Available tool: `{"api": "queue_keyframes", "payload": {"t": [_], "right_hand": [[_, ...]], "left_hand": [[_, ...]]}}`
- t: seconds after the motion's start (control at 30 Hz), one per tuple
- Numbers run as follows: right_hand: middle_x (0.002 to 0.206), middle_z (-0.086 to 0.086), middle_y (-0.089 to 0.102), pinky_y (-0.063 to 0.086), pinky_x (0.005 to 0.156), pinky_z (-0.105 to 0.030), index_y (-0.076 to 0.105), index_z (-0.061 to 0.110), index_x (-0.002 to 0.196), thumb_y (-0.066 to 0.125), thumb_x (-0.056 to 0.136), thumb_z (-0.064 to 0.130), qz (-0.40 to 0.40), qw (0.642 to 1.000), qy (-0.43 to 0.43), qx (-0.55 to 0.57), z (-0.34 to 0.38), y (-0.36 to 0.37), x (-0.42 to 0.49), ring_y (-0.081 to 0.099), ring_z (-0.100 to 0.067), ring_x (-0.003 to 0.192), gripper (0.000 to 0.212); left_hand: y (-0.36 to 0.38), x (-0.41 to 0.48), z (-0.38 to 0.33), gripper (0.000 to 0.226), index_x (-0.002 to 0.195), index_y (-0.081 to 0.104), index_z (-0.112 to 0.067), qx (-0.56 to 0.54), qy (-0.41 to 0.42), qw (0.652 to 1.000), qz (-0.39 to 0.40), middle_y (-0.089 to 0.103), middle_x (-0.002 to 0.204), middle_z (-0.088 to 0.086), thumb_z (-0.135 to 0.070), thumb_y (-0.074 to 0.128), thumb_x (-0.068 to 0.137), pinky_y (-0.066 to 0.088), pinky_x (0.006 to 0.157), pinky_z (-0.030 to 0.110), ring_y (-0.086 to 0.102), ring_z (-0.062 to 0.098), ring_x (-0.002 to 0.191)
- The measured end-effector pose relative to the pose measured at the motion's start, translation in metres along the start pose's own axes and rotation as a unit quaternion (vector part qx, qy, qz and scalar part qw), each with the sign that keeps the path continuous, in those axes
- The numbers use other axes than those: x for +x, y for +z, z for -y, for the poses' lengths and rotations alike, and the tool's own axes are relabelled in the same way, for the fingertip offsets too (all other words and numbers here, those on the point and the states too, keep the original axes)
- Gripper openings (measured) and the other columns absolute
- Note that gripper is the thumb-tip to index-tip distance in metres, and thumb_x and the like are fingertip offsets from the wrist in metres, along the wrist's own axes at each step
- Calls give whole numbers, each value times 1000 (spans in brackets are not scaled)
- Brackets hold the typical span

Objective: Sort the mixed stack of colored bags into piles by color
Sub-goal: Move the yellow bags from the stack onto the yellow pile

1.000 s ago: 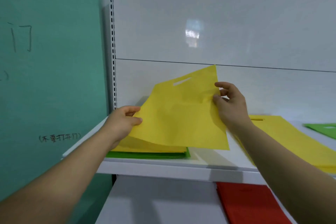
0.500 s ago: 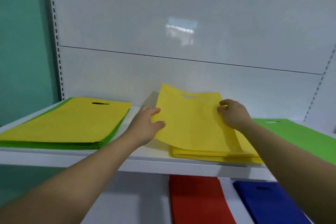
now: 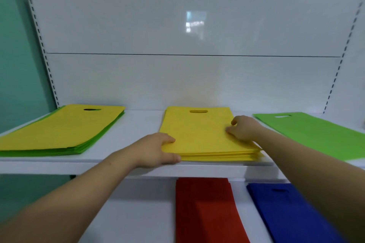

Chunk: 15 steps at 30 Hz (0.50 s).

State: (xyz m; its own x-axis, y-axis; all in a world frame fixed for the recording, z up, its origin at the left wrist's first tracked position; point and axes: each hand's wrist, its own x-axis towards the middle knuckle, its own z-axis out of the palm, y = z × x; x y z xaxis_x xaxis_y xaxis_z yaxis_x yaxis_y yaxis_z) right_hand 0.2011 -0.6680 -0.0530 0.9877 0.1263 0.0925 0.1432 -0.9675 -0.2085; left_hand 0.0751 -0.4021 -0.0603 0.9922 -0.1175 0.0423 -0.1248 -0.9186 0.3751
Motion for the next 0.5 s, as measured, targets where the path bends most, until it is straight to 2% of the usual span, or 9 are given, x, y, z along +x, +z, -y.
{"api": "queue_keyframes", "payload": {"t": [0.13,0.27,0.5], "right_hand": [[131,-12,55,41,95,-32,53,6,129,42,98,43,29,999,-16,-40,3,-7,1,51,-28,119,50],[139,-12,49,39,100,-34,45,5,137,42,99,45,10,998,-44,-41,21,-21,3,47,-28,125,55],[136,-12,51,43,97,-37,45,6,136,44,98,46,-13,992,-124,-15,104,-24,10,49,-29,120,56]], "left_hand": [[0,-2,-1,75,143,37,-27,6,-2,1000,-1,27,154,-6,-51,68,79,22,108,21,27,12,139],[-12,-3,-1,73,142,37,-28,-10,-16,1000,-8,27,154,-7,-55,65,80,23,108,22,28,11,139],[-51,-18,42,63,143,39,-24,18,-66,995,-66,29,153,-8,-54,52,89,21,110,24,26,10,140]]}}
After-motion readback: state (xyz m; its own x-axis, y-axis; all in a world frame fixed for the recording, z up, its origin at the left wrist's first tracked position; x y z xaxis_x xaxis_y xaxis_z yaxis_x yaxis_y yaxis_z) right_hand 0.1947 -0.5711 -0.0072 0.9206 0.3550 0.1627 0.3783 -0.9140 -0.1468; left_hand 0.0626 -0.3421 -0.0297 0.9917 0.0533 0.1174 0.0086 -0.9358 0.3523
